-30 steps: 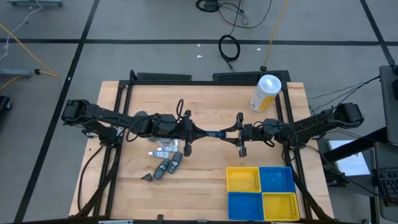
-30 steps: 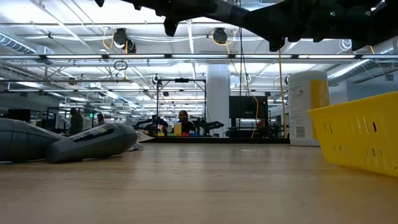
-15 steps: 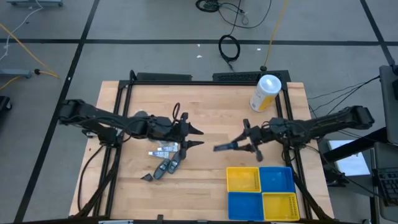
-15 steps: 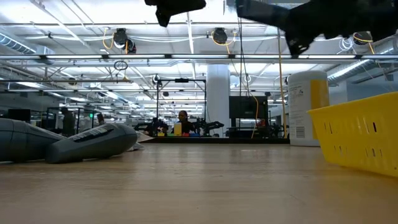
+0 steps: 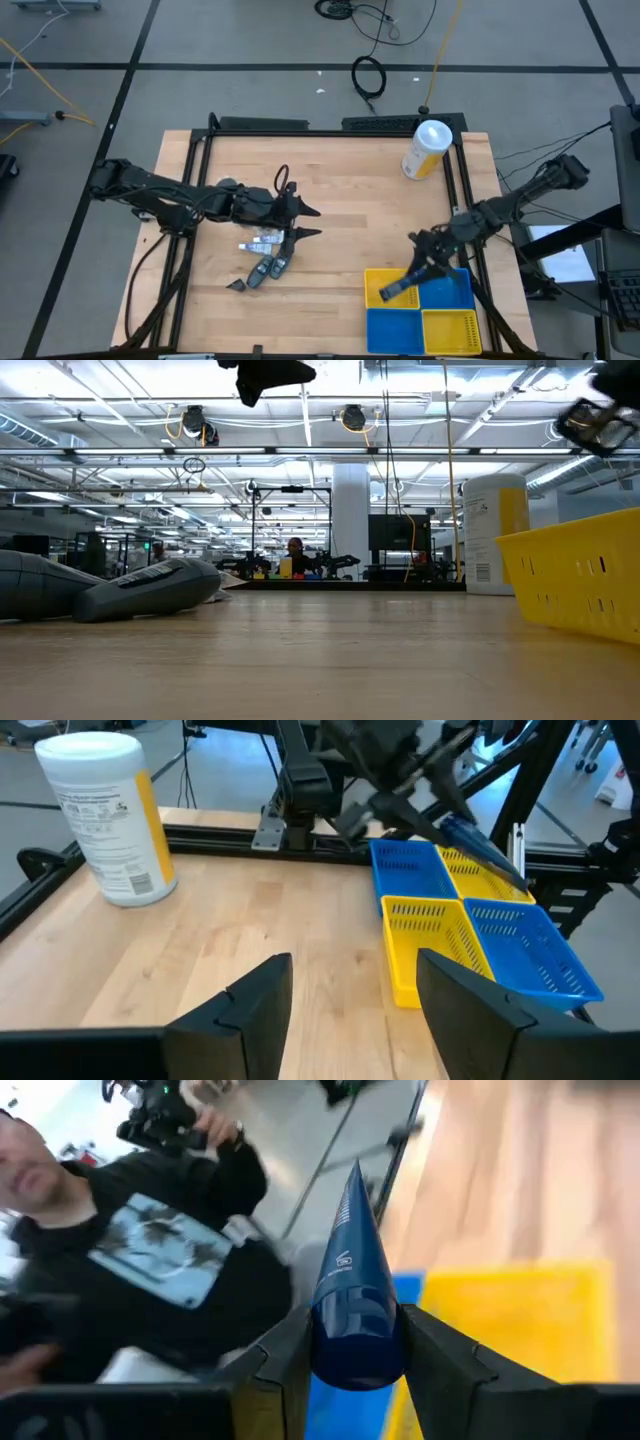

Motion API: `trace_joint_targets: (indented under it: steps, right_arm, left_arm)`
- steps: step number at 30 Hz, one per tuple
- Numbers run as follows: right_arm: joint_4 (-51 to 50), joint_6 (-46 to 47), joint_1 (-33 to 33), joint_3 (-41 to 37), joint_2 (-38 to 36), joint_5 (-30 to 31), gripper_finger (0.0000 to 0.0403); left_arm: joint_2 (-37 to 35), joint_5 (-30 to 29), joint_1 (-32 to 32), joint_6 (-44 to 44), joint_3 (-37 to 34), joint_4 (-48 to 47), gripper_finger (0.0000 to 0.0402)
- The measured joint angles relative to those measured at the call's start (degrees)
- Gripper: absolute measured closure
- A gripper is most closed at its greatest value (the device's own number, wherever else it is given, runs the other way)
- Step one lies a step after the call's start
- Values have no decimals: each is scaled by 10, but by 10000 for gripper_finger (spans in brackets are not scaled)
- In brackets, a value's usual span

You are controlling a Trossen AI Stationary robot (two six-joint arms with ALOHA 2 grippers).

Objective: Pick & Place Travel size toiletries
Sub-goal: Put the black shave cream into the bottom yellow bin

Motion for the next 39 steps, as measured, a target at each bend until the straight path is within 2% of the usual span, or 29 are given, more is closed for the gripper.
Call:
trace_joint_targets:
  steps: [6, 11, 14, 17, 21, 27, 33, 39]
  right_arm:
    - [1, 191, 100, 0, 49, 27, 285]
    - [8, 340, 154, 0, 87, 34, 285]
    - [49, 397, 182, 0, 101, 36, 285]
    - [106, 439, 214, 1, 105, 64, 285]
    - [38, 493, 265, 37, 108, 126, 285]
    - [-40, 575, 337, 110, 151, 201, 285]
    - [-131, 695, 397, 181, 223, 200, 285]
    - [-158, 775, 422, 190, 248, 202, 285]
  left_arm:
    - [0, 0, 0, -12, 0, -2, 190]
    - [0, 0, 0, -12, 0, -2, 190]
    - [0, 0, 0, -12, 0, -2, 190]
    - [0, 0, 0, -12, 0, -2, 190]
    - [0, 0, 0, -12, 0, -2, 190]
    - [0, 0, 0, -15, 0, -2, 190]
    - [0, 0, 0, -23, 0, -1, 190]
    - [0, 0, 0, -23, 0, 0, 190]
